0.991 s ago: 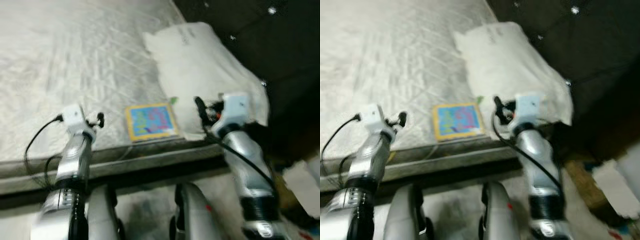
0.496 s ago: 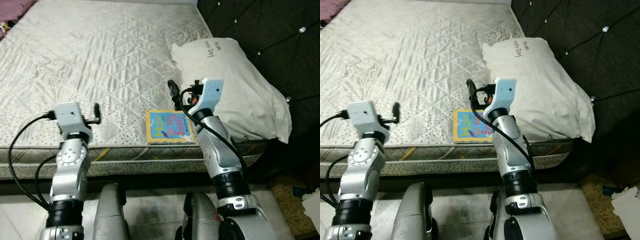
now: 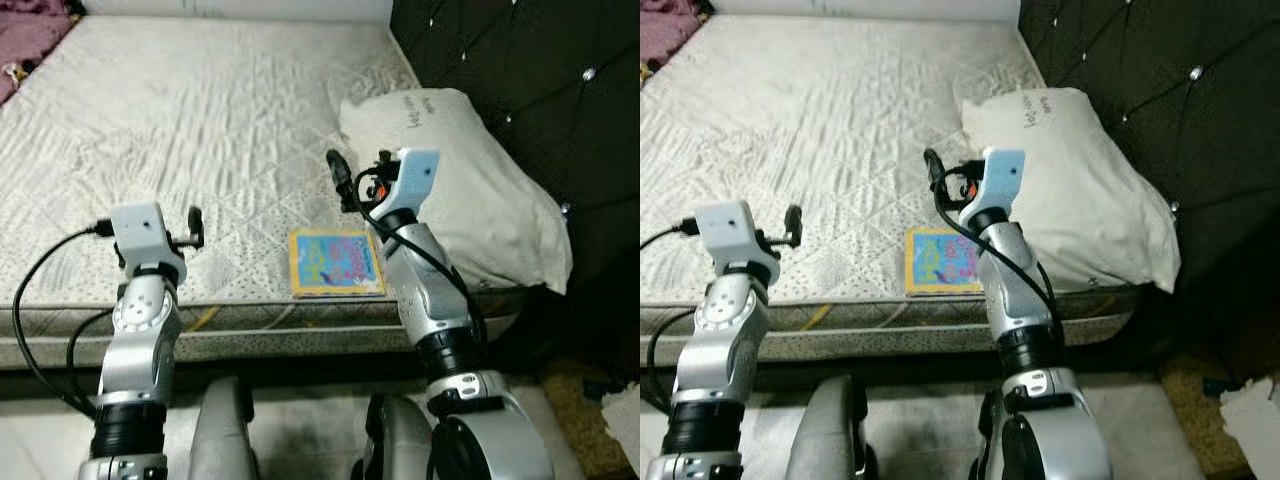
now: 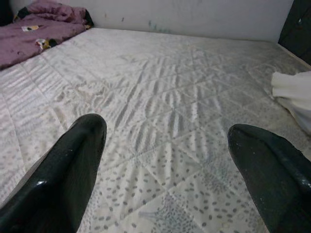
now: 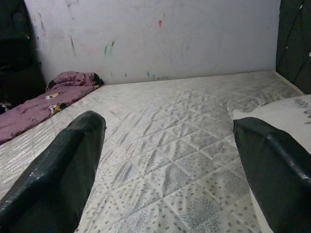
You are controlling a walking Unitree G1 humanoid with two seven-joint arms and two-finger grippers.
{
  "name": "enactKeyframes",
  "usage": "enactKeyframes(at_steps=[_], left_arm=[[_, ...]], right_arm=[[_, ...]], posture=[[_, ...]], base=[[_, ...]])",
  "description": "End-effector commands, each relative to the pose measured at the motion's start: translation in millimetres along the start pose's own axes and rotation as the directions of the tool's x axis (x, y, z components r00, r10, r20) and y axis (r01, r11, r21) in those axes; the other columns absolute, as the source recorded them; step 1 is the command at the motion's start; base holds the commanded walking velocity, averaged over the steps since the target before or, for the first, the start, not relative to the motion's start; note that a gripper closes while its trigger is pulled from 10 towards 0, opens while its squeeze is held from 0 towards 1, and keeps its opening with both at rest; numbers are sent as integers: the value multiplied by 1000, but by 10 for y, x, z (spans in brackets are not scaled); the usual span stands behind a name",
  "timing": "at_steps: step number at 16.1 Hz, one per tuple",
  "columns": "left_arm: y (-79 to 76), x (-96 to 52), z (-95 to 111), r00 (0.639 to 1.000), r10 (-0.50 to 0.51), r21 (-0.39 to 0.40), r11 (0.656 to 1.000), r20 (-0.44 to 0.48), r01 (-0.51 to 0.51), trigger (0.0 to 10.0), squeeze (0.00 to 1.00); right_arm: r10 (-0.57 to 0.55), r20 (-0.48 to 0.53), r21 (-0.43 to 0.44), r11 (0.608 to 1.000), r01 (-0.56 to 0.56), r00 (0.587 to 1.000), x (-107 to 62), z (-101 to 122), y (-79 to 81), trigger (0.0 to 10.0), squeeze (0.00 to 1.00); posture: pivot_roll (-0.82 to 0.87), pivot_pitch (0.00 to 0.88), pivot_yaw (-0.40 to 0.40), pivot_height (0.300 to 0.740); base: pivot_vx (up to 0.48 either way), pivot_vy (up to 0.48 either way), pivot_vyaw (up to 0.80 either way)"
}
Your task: Clean up the room
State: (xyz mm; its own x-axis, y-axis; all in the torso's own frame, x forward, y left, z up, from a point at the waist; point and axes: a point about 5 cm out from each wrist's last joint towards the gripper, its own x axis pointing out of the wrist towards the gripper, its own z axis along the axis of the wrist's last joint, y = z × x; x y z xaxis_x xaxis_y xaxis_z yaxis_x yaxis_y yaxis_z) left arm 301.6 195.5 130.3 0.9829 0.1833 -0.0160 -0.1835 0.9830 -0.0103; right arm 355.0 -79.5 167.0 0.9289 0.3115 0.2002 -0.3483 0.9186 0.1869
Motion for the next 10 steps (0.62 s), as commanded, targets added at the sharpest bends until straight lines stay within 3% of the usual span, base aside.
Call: enactKeyframes(at_steps=[1, 6, 10], left_arm=[[-27, 10, 17, 1000, -7, 9, 1000, 7, 7, 10000, 0], [-67, -26, 29, 999, -36, 7, 999, 3, 36, 10000, 0], [-66, -71, 12, 999, -35, 3, 999, -6, 35, 10000, 0]], right_arm=[[-8, 3, -6, 1000, 8, 1000, -5, -5, -27, 10000, 0], [-72, 7, -9, 997, 72, 997, -116, -33, -126, 10000, 0], [-148, -6, -46, 988, 147, 989, -190, -60, -270, 10000, 0]], posture=[[-13, 0, -16, 682], [-22, 0, -2, 740], [-33, 0, -3, 740]], base=[[0, 0, 0], [0, 0, 0], [0, 0, 0]])
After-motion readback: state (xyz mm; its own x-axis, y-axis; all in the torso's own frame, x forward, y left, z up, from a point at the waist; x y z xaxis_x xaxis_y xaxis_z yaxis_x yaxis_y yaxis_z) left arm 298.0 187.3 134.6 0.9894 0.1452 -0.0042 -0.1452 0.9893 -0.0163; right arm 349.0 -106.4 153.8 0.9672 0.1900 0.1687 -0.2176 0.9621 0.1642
